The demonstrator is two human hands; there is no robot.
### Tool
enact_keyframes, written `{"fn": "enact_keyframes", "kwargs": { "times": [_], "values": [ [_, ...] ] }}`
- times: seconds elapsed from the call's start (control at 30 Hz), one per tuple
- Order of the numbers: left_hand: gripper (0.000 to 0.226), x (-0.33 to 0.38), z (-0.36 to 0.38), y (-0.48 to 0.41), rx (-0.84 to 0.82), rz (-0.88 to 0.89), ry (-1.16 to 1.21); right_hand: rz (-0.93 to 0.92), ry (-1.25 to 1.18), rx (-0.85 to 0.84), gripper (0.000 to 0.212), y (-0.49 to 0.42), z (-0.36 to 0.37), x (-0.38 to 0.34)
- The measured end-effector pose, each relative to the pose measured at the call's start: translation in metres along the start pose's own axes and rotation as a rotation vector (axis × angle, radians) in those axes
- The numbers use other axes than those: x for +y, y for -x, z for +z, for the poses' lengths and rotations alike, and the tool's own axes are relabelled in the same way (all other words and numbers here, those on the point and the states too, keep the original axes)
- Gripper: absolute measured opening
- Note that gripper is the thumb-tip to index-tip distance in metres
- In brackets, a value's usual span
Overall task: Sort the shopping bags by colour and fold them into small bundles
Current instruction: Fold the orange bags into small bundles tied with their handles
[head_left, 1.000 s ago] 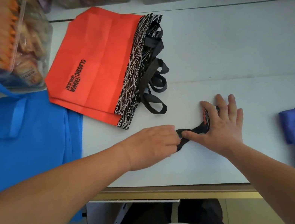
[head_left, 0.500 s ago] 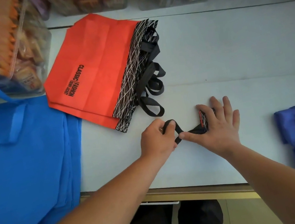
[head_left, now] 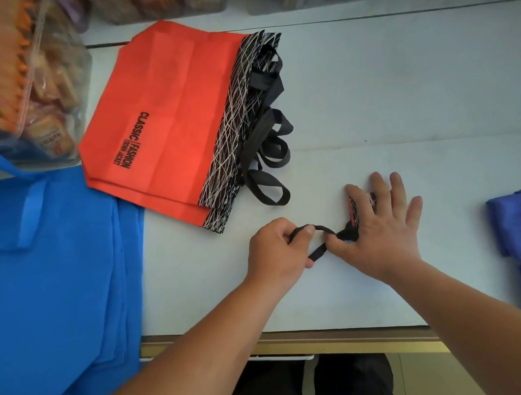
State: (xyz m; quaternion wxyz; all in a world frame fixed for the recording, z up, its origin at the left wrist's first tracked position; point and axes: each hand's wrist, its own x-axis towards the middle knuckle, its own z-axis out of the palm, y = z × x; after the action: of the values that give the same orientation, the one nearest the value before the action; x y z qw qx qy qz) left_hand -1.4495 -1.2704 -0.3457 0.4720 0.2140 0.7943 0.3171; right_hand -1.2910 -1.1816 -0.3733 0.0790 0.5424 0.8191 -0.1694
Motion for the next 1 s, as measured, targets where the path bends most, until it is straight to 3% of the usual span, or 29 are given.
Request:
{"fn": "enact_keyframes", "kwargs": {
  "times": [0.2, 0.57, 0.67, 0.73, 0.77, 0.9, 1.0],
  "values": [
    [0.029, 0.009, -0.002, -0.009, -0.049, -0.008, -0.001, -0.116, 0.038, -0.027, 0.076, -0.006, 0.007, 0.016],
    [0.036, 0.014, -0.003, -0.022, 0.036, 0.048, -0.157, -0.168, -0.112, -0.047, 0.059, 0.001, -0.006, 0.027],
    [0.039, 0.012, 0.0, -0.021, 0.058, 0.026, -0.135, 0.068, -0.169, 0.146, 0.077, 0.01, -0.016, 0.028],
    [0.039, 0.011, 0.003, -0.018, 0.071, 0.009, -0.123, 0.335, -0.297, 0.094, 0.097, 0.012, -0.026, 0.025],
    [0.038, 0.011, 0.005, -0.016, 0.081, -0.001, -0.119, 0.415, -0.368, 0.041, 0.096, 0.011, -0.029, 0.023],
    [0.033, 0.017, 0.011, -0.011, 0.142, -0.003, -0.138, 0.561, -0.746, -0.029, 0.059, 0.001, -0.033, 0.026],
    [0.029, 0.027, 0.012, -0.005, 0.164, 0.008, -0.036, 0.542, -0.93, -0.133, 0.03, -0.002, -0.047, 0.031]
  ]
}}
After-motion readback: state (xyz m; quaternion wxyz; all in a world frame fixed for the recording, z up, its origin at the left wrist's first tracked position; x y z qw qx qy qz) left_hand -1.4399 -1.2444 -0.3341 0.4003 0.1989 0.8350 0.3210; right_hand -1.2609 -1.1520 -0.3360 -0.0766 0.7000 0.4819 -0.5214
